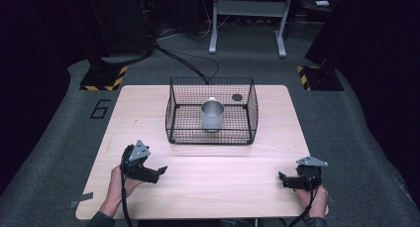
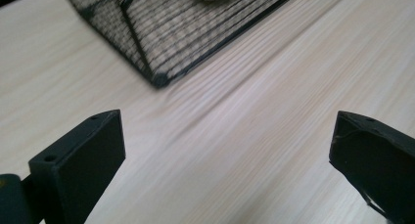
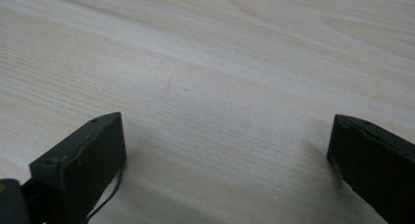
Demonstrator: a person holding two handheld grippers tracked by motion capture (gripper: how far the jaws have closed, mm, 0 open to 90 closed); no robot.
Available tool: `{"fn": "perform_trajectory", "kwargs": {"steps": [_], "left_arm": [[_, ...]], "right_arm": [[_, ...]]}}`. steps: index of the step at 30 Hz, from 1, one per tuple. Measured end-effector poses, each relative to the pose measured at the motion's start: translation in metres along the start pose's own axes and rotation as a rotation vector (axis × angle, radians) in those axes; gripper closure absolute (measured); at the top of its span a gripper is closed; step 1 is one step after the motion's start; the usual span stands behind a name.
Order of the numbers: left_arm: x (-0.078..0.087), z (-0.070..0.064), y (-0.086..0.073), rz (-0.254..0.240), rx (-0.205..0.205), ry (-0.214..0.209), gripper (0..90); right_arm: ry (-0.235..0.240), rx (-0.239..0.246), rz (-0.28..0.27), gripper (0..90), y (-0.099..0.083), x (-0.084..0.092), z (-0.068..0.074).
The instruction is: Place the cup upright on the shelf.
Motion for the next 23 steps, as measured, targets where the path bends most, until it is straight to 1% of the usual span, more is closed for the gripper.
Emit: {"fn": "perform_trajectory", "kwargs": {"steps": [1, 4, 6, 7, 9, 10, 12, 14, 15, 17, 18, 19, 21, 22, 23], "left_arm": [[0.000, 0.003, -0.006, 0.001, 0.012, 0.013, 0.0], [-0.001, 0.013, -0.024, 0.026, 0.023, 0.060, 0.0], [-0.003, 0.018, -0.034, 0.042, 0.049, 0.085, 0.0], [-0.004, 0.020, -0.039, 0.049, 0.065, 0.087, 0.0], [-0.006, 0.025, -0.049, 0.063, 0.084, 0.103, 0.0], [-0.007, 0.026, -0.053, 0.073, 0.091, 0.102, 0.0], [-0.008, 0.029, -0.060, 0.089, 0.095, 0.120, 0.0], [-0.009, 0.031, -0.066, 0.084, 0.107, 0.132, 0.0], [-0.009, 0.032, -0.069, 0.081, 0.111, 0.132, 0.0], [-0.009, 0.035, -0.073, 0.077, 0.137, 0.124, 0.0], [-0.007, 0.036, -0.073, 0.080, 0.140, 0.128, 0.0], [-0.007, 0.037, -0.074, 0.076, 0.130, 0.143, 0.0], [-0.007, 0.038, -0.073, 0.084, 0.136, 0.129, 0.0], [-0.007, 0.038, -0.074, 0.080, 0.140, 0.130, 0.0], [-0.007, 0.039, -0.074, 0.090, 0.154, 0.114, 0.0]], "right_arm": [[0.000, 0.000, -0.001, 0.4, 0.000, 0.000, 0.000], [0.000, -0.002, 0.000, 0.4, 0.000, 0.000, 0.000], [0.000, -0.002, 0.000, 0.4, 0.000, 0.000, 0.000], [0.000, -0.001, 0.000, 0.4, 0.000, 0.000, 0.000], [0.000, 0.000, 0.000, 0.4, 0.000, 0.000, 0.000], [0.000, -0.003, -0.001, 0.4, 0.000, 0.000, 0.000], [0.003, -0.007, 0.008, 0.3, 0.000, 0.000, 0.000], [0.004, -0.003, 0.006, 0.3, 0.000, -0.001, 0.000], [0.006, -0.001, 0.008, 0.1, 0.000, -0.001, 0.000], [0.004, -0.005, 0.009, 0.0, 0.000, -0.001, 0.000], [0.003, -0.008, 0.008, 0.0, 0.001, -0.001, 0.000], [0.003, -0.008, 0.009, 0.0, 0.001, -0.001, 0.000], [0.001, -0.008, 0.009, 0.0, 0.001, -0.001, 0.000], [0.002, -0.008, 0.010, 0.0, 0.001, -0.001, 0.000], [0.002, -0.008, 0.010, 0.0, 0.001, -0.001, 0.000]]}}
Point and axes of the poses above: each handheld gripper's, and its own axes: x roughly backward along the jaws, y roughly out of its top, z roughly to its left, the point moved 3 cm from there along -x, roughly forward along the jaws, and after that the axes turned 7 degrees about -z, right-handed, at the moved point
